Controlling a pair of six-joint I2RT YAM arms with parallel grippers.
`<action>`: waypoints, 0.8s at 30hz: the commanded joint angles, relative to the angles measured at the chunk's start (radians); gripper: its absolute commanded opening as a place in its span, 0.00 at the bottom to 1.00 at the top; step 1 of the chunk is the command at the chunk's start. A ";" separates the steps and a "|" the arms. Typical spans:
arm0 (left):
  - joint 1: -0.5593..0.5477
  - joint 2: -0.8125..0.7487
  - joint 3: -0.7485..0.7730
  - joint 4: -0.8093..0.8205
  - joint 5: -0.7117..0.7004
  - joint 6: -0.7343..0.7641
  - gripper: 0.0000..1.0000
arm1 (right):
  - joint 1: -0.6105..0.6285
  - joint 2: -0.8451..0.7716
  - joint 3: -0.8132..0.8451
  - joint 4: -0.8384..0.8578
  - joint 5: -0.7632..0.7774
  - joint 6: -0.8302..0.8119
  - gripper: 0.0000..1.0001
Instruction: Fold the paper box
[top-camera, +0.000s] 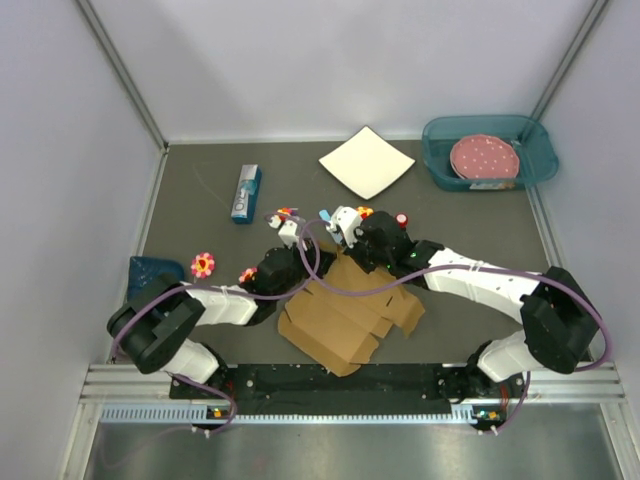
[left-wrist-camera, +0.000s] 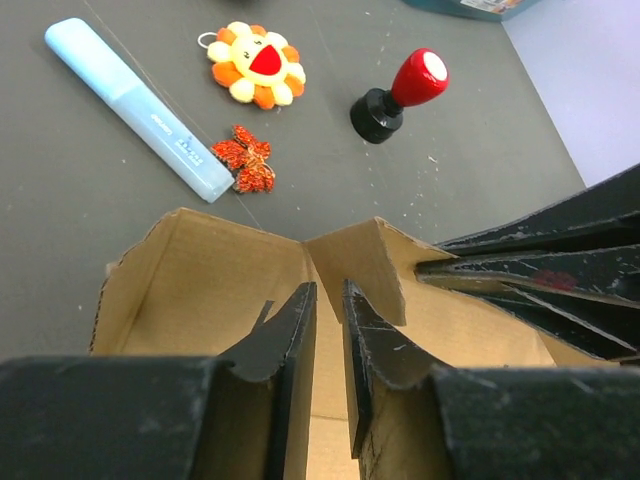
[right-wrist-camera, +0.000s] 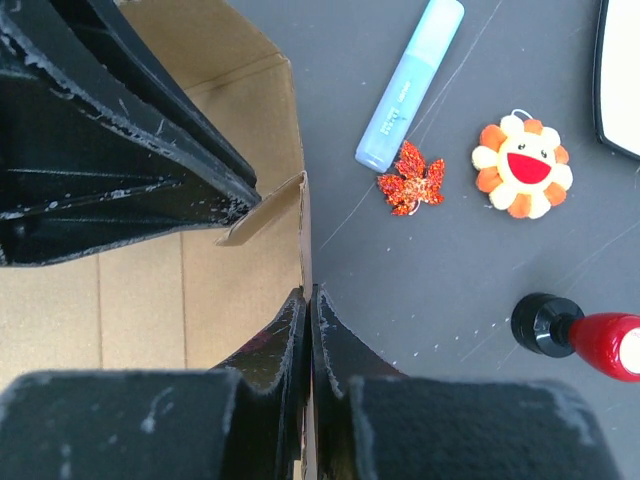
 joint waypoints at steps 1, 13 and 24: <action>-0.009 -0.009 0.002 0.101 0.018 -0.023 0.22 | 0.020 0.006 0.040 0.027 0.024 0.009 0.00; -0.008 -0.557 -0.162 -0.413 -0.288 0.070 0.51 | 0.022 -0.018 0.026 0.022 0.031 -0.001 0.00; -0.009 -0.493 -0.146 -0.610 -0.141 0.089 0.52 | 0.023 0.003 0.040 0.004 0.017 0.029 0.00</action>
